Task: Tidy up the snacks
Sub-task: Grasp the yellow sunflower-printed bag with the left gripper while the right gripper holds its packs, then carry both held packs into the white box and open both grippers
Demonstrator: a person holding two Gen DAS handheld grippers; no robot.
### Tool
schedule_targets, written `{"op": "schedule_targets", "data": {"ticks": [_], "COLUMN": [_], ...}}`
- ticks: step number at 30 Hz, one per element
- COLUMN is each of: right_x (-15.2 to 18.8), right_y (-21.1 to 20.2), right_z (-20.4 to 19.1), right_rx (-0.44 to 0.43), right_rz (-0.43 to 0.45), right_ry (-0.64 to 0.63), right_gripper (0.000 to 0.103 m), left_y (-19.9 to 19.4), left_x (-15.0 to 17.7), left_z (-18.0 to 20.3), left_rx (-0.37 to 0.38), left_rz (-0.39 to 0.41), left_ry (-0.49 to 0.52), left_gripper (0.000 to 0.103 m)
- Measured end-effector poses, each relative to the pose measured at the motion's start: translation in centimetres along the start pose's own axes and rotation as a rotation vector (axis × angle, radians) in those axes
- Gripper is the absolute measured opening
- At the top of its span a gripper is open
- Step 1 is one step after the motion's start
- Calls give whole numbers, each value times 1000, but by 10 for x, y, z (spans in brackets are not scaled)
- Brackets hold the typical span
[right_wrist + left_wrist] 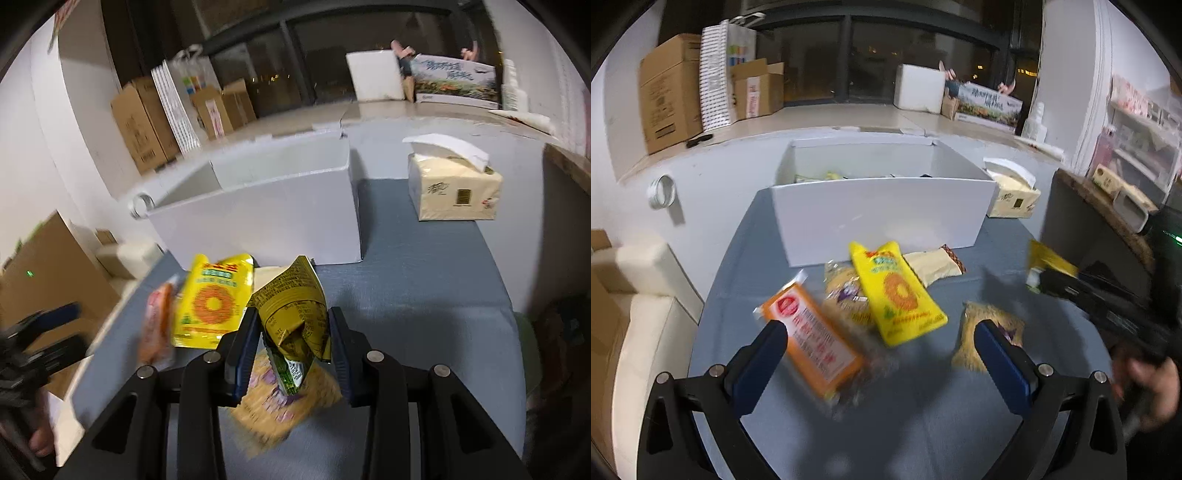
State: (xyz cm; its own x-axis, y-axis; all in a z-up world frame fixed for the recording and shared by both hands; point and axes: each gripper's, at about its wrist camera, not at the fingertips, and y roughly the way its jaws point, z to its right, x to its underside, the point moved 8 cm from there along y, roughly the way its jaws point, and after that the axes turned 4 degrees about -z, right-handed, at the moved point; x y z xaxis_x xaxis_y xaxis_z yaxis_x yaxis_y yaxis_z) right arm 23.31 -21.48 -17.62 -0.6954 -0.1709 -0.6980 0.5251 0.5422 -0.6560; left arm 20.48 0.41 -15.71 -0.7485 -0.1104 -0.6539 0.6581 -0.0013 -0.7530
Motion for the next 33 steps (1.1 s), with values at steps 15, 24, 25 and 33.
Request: {"op": "schedule_targets", "data": {"ticks": [15, 24, 25, 33], "right_x": [14, 22, 22, 23], "right_y": [-31, -23, -22, -24], "right_z": [14, 9, 9, 4], "right_rx": [-48, -56, -54, -59], "right_rz": [66, 40, 38, 42], "right_ry": [84, 87, 86, 82], "right_gripper": [41, 42, 42, 42], "left_y": [125, 129, 124, 51], "left_x": [-33, -28, -28, -40], "left_z": [-22, -2, 2, 22], "left_rx": [-4, -35, -40, 84], "left_rz": [-171, -140, -127, 29], "left_ry": [-94, 10, 23, 31], "left_gripper": [103, 41, 39, 25]}}
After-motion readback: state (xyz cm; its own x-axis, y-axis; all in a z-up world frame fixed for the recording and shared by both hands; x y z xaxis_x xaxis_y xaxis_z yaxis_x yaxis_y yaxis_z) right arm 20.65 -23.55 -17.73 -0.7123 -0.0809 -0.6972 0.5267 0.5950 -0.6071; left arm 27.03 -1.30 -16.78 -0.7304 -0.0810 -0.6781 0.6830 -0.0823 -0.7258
